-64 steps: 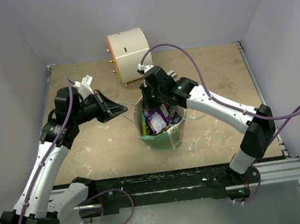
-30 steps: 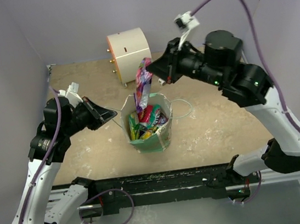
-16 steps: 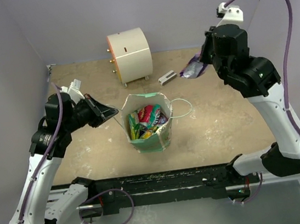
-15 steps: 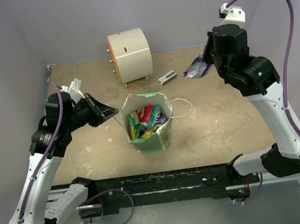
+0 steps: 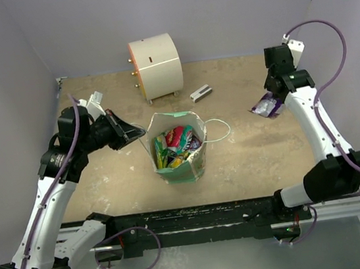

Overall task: Take the snacks out of the paper bag
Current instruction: Place the snack at the center of the board, then take out the snack from the paper bag.

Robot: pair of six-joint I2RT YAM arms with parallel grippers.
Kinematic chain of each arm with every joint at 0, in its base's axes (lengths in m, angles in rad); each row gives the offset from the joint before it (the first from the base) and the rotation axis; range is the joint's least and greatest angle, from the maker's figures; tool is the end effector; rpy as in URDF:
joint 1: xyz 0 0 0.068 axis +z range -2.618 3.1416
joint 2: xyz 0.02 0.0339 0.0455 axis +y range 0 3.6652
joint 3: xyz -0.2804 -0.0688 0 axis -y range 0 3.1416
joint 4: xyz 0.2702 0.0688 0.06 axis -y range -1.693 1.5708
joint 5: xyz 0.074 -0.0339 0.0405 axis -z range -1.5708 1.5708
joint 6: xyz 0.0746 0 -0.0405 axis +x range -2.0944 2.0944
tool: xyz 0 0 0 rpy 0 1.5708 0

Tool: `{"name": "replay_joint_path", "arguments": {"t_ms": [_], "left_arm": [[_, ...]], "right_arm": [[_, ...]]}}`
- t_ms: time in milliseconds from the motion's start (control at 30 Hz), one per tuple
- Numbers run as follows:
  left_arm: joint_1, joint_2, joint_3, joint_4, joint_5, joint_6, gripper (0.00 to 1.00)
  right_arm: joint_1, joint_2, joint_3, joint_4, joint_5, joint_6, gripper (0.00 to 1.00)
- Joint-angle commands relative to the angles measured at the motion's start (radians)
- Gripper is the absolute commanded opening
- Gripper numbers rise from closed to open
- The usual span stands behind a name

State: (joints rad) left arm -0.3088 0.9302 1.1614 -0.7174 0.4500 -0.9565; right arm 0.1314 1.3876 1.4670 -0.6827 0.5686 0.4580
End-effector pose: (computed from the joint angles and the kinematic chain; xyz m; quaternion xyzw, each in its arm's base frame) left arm 0.2059 -0.0997 0.3927 -0.1565 0.8282 -0.4516 0.2927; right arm 0.3485 0.0055 0.3928 0.2669 0.8172 -0.1079 0.4993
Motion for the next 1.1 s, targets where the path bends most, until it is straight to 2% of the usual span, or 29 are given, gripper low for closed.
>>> {"name": "replay_joint_path", "arguments": {"t_ms": [0,200,300,400,467,533,633,767,1067], "left_arm": [[0.002,0.023,0.066,0.062,0.039,0.036,0.0],[0.003,0.084,0.146,-0.012,0.025,0.114,0.0],[0.004,0.117,0.209,-0.068,-0.002,0.17,0.0],[0.004,0.143,0.256,-0.103,-0.025,0.198,0.0],[0.003,0.151,0.279,-0.118,-0.037,0.208,0.0],[0.002,0.153,0.291,-0.126,-0.047,0.213,0.0],[0.004,0.151,0.286,-0.122,-0.046,0.214,0.0],[0.003,0.147,0.263,-0.099,-0.02,0.207,0.0],[0.003,0.084,0.169,-0.015,0.008,0.165,0.0]], "right_arm": [[-0.067,0.052,-0.023,0.138,-0.03,0.046,0.0],[-0.095,0.239,0.039,0.188,-0.048,0.063,0.0],[-0.1,0.403,0.154,0.203,-0.083,0.082,0.0],[-0.1,0.602,0.354,0.161,-0.151,0.089,0.01],[-0.1,0.742,0.537,0.084,-0.205,0.094,0.14],[-0.101,0.86,0.714,0.008,-0.26,0.088,0.31],[-0.1,0.931,0.824,-0.023,-0.351,0.057,0.49],[-0.101,0.828,0.71,0.022,-0.471,0.012,0.56],[-0.089,0.332,0.11,0.194,-0.783,-0.05,0.58]]}}
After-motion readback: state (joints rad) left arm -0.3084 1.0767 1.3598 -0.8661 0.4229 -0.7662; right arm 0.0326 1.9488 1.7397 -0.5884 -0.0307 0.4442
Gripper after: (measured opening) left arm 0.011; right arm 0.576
